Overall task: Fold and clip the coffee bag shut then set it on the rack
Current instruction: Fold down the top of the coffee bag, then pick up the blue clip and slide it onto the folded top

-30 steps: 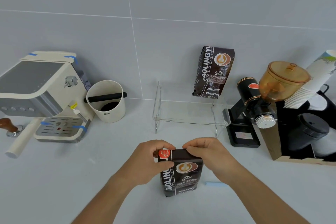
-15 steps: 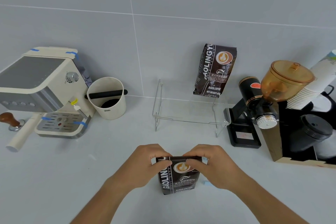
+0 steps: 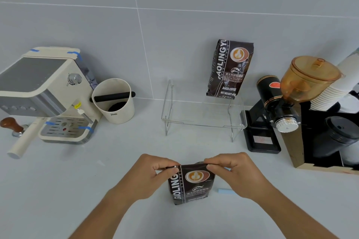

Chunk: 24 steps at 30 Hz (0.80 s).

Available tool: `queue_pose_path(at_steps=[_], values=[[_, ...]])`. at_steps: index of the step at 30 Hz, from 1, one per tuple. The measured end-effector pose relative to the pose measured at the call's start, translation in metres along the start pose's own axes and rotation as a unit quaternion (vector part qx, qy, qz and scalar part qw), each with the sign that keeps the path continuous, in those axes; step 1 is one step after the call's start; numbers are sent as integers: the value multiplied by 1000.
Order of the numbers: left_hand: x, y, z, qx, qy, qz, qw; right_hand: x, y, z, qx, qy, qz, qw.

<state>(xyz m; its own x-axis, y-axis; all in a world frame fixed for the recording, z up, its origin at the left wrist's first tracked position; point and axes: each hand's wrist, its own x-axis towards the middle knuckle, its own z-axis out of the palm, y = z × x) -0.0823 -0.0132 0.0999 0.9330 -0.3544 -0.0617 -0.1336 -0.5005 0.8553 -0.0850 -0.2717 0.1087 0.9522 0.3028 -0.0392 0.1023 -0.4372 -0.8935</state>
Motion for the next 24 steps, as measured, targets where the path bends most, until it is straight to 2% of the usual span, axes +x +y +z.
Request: queue_pose_path(at_steps=[2, 5, 8, 12, 16, 19, 24], values=[[2, -1, 1, 5, 7, 4, 1000, -2, 2, -7, 11, -10, 6, 1000], [2, -1, 1, 4, 18, -6, 1000, 0, 17, -20, 10, 44, 31, 999], [0, 1, 3, 0, 35, -6, 999, 2, 57, -31, -53, 81, 98, 990], [-3, -1, 6, -6, 69, -9, 998, -6, 126, -43, -210, 71, 218, 950], [-6, -3, 11, -11, 97, -23, 995, -23, 166, -48, -249, 36, 338, 907], [-6, -1, 13, -15, 105, -27, 994, -29, 173, -44, -285, -2, 350, 893], [-7, 3, 14, -23, 110, -29, 993, -28, 172, -39, -307, -5, 356, 883]])
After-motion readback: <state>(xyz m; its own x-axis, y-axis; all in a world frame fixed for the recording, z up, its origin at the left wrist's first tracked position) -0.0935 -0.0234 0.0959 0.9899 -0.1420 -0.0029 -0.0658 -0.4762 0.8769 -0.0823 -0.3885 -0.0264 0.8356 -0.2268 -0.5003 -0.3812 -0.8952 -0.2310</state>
